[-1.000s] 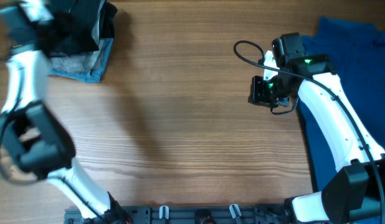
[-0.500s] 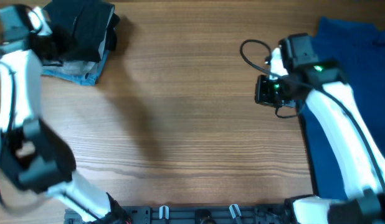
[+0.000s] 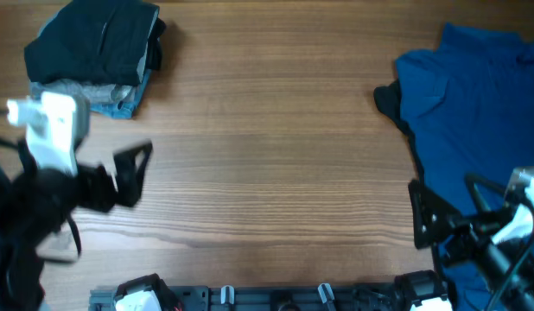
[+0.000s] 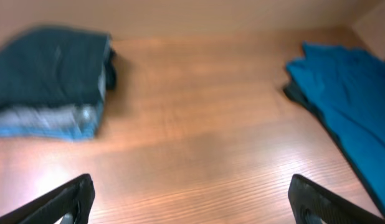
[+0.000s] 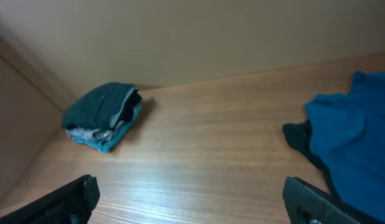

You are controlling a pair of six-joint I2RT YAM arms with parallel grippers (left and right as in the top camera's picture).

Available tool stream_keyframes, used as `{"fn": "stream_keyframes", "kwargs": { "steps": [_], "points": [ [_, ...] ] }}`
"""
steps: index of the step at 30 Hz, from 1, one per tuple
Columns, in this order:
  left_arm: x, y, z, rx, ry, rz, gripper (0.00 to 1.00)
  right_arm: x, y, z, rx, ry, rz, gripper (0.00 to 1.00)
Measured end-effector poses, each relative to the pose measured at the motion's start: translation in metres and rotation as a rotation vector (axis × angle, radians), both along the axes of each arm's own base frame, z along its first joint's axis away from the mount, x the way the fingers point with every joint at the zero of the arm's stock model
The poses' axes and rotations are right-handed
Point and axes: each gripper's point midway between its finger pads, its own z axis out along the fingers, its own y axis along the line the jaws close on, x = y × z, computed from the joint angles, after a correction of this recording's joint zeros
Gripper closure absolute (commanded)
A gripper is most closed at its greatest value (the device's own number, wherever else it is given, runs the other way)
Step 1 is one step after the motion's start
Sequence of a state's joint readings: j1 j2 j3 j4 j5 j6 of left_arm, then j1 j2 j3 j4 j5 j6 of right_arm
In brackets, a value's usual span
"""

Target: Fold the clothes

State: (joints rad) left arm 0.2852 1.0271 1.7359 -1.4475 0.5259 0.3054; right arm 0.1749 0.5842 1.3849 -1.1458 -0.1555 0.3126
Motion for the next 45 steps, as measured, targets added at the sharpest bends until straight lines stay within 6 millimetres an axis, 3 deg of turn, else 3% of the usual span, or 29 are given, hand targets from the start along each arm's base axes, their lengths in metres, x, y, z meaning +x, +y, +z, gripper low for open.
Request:
{"fn": "stream_keyframes", "kwargs": {
  "steps": [2, 6, 11, 15, 18, 20, 22, 24, 27, 29, 31, 34, 38, 45],
  "points": [
    [-0.021, -0.006, -0.01, -0.014, 0.06, -0.003, 0.0, -0.007, -0.002, -0.009, -0.008, 0.034, -0.005, 0.0],
    [-0.02, -0.006, -0.012, -0.018, 0.074, -0.002, 0.0, -0.015, -0.004, -0.028, 0.009, 0.129, -0.022, 0.0],
    [-0.02, -0.006, -0.013, -0.019, 0.076, -0.003, 0.0, -0.017, -0.005, -0.032, 0.233, 0.225, -0.13, 0.0],
    [-0.02, -0.006, -0.013, -0.018, 0.075, -0.002, 0.0, -0.019, -0.024, -0.045, 0.268, 0.281, -0.277, 0.0],
    [-0.02, -0.006, -0.013, -0.018, 0.075, -0.002, 0.0, 0.002, -0.043, -0.024, 0.228, 0.129, -0.367, 0.0],
    [-0.02, -0.006, -0.013, -0.019, 0.077, -0.003, 0.0, 0.019, -0.045, -0.004, 0.147, -0.035, -0.336, 0.0],
    [-0.019, -0.006, -0.013, -0.018, 0.076, -0.002, 0.0, 0.028, -0.038, 0.002, 0.034, -0.199, -0.251, 0.0],
    [-0.02, -0.006, -0.013, -0.019, 0.078, -0.002, 0.0, 0.031, -0.026, -0.018, -0.032, -0.276, -0.165, 0.0],
    [-0.02, -0.006, -0.013, -0.019, 0.078, -0.003, 0.0, 0.044, -0.014, -0.09, -0.087, -0.26, -0.076, 0.0],
    [-0.019, -0.006, -0.013, -0.019, 0.078, -0.002, 0.0, 0.051, -0.012, -0.127, -0.092, -0.245, -0.059, 0.0],
    [-0.02, -0.006, -0.013, -0.019, 0.078, -0.002, 0.0, 0.059, -0.008, -0.15, -0.077, -0.3, -0.044, 0.0],
    [-0.02, -0.006, -0.014, -0.02, 0.08, -0.002, 0.0, 0.072, -0.004, -0.166, -0.054, -0.37, -0.027, 0.0],
    [-0.02, -0.006, -0.014, -0.018, 0.08, -0.004, 0.0, 0.085, -0.002, -0.225, -0.048, -0.274, -0.018, 0.0],
    [-0.02, -0.006, -0.014, -0.018, 0.08, -0.004, 0.0, 0.087, -0.002, -0.225, -0.047, -0.294, -0.018, 0.0]
  ]
}}
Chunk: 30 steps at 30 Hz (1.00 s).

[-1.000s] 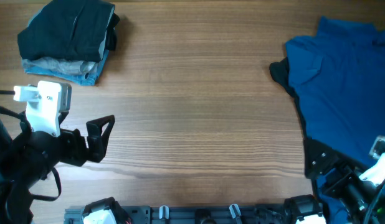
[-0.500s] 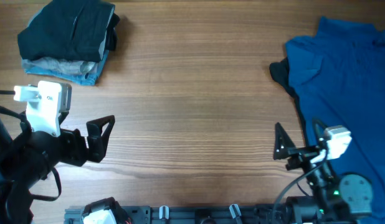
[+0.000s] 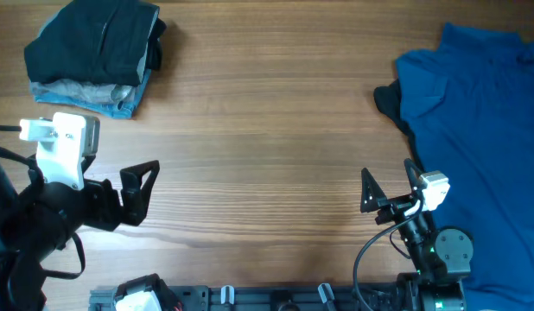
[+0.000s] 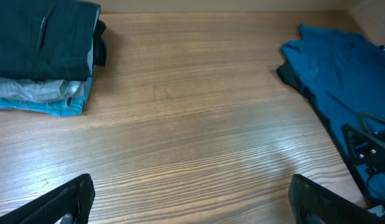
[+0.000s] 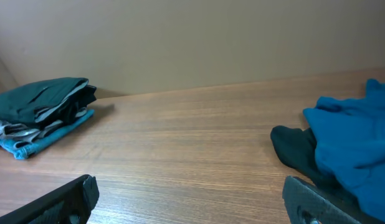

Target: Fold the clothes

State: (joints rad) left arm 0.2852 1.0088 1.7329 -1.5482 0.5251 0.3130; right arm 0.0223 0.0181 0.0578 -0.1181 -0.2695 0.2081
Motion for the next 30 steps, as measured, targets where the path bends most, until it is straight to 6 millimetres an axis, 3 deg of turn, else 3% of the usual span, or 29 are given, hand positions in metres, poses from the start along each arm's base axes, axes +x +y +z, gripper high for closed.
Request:
{"fn": "stream_keyframes", "kwargs": {
  "steps": [13, 15, 17, 19, 21, 25, 27, 30],
  "points": [
    [0.0, 0.002, 0.001, 0.012, -0.009, 0.008, 0.0, 0.0, 0.0, 0.0, 0.0, 0.0, 0.0, 0.0],
    [0.012, 0.006, 0.022, 0.066, -0.154, 0.012, 0.0, 0.0, 0.0, 0.0, 0.0, -0.001, 0.0, 0.0],
    [0.025, 0.004, 0.059, 0.139, -0.421, -0.014, 0.0, 0.0, 0.0, 0.0, 0.0, -0.001, 0.0, 0.0],
    [0.019, -0.001, 0.064, 0.167, -0.59, -0.017, 0.0, 0.0, 0.0, 0.0, 0.0, -0.002, 0.0, 0.0],
    [0.015, -0.001, 0.04, 0.134, -0.653, 0.012, 0.0, 0.0, 0.0, 0.001, 0.0, -0.003, 0.0, 0.0],
    [0.001, -0.004, -0.037, 0.014, -0.682, 0.069, 0.0, 0.0, 0.0, 0.001, 0.0, -0.005, 0.0, 0.0],
    [-0.007, -0.006, -0.064, -0.009, -0.732, 0.074, 0.0, 0.0, 0.0, 0.001, 0.0, -0.005, 0.0, 0.0],
    [0.005, -0.006, -0.098, -0.027, -0.773, 0.067, 0.0, 0.0, 0.0, 0.001, 0.0, -0.005, 0.0, 0.0]
  ]
}}
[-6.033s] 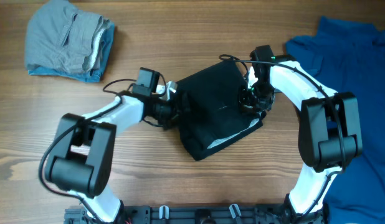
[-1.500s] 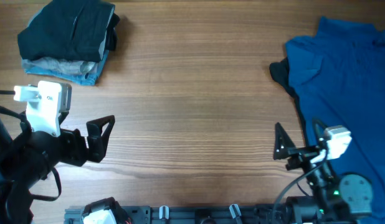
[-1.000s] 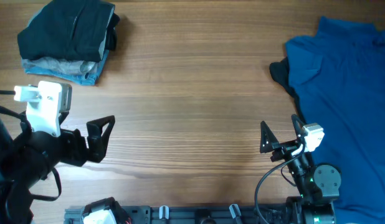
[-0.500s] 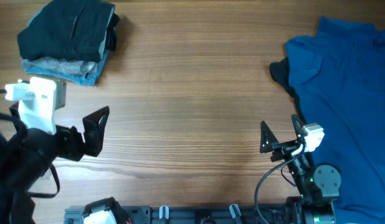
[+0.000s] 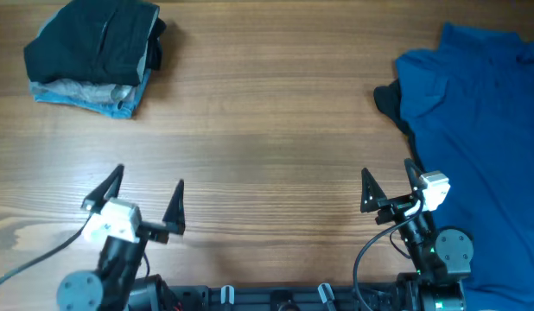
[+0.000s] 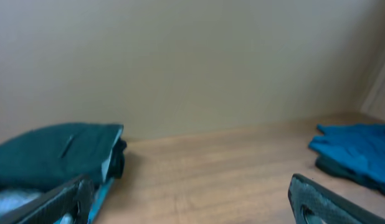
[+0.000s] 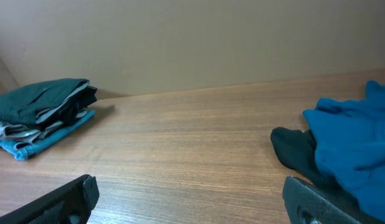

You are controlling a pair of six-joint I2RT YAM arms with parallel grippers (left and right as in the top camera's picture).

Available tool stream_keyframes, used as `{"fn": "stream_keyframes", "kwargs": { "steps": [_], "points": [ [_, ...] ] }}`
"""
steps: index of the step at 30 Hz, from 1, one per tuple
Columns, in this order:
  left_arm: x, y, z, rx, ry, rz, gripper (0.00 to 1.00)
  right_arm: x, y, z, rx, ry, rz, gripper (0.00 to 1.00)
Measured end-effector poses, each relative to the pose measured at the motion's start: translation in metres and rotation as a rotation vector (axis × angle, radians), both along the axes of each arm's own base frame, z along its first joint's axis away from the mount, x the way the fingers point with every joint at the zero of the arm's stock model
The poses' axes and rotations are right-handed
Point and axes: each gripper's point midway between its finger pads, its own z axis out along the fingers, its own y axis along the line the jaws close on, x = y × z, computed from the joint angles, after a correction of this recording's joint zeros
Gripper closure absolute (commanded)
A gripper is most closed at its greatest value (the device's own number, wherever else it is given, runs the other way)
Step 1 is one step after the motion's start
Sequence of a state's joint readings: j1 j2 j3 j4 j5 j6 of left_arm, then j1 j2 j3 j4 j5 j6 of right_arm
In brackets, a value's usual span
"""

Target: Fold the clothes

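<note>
A stack of folded clothes [image 5: 94, 53], dark green on grey and light blue, lies at the table's far left. An unfolded blue garment [image 5: 479, 112] with a dark piece at its edge spreads over the right side. My left gripper [image 5: 144, 197] sits low at the near left edge, open and empty, pointing toward the back wall. My right gripper [image 5: 388, 183] sits at the near right edge, open and empty, beside the blue garment [image 7: 351, 134]. The stack shows in the wrist views [image 6: 52, 155] [image 7: 43, 112].
Bare wooden tabletop [image 5: 267, 130] lies between the stack and the blue garment. A beige wall [image 6: 192, 62] rises behind the table. A dark rail with fittings [image 5: 276, 298] runs along the near edge.
My left arm has dropped back to the near left edge, its wrist camera now looking level at the back wall. The right arm and the clothes have not moved.
At first both arms were out over the table, the left near the folded stack, the right over the blue garment's near part. Then the right arm rested at the near edge. Now the left arm rests at the near edge too, both grippers open throughout.
</note>
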State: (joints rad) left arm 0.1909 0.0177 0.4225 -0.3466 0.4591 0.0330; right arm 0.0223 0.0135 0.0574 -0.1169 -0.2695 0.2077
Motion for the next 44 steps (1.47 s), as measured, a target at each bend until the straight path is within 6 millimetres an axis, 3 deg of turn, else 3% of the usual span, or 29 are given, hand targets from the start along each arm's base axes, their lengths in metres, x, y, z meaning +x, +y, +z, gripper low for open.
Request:
{"fn": "stream_keyframes", "kwargs": {
  "steps": [5, 8, 13, 44],
  "points": [
    [0.03, -0.005, -0.062, -0.016, 0.013, -0.05, 0.0, 0.0, 0.0, 0.0, 0.0, 0.0, 0.0, 0.0],
    [0.04, -0.009, -0.117, -0.032, 0.111, -0.069, 0.0, 0.0, 0.0, 0.0, 0.0, 0.0, 0.0, 0.0],
    [0.038, -0.018, -0.117, -0.029, 0.106, -0.108, 0.0, 0.0, 0.0, 0.0, 0.0, 0.0, 0.0, 0.0],
    [0.038, -0.018, -0.117, -0.029, 0.106, -0.105, 0.0, 0.0, 0.0, 0.0, 0.0, 0.0, 0.0, 0.0]
  ]
}}
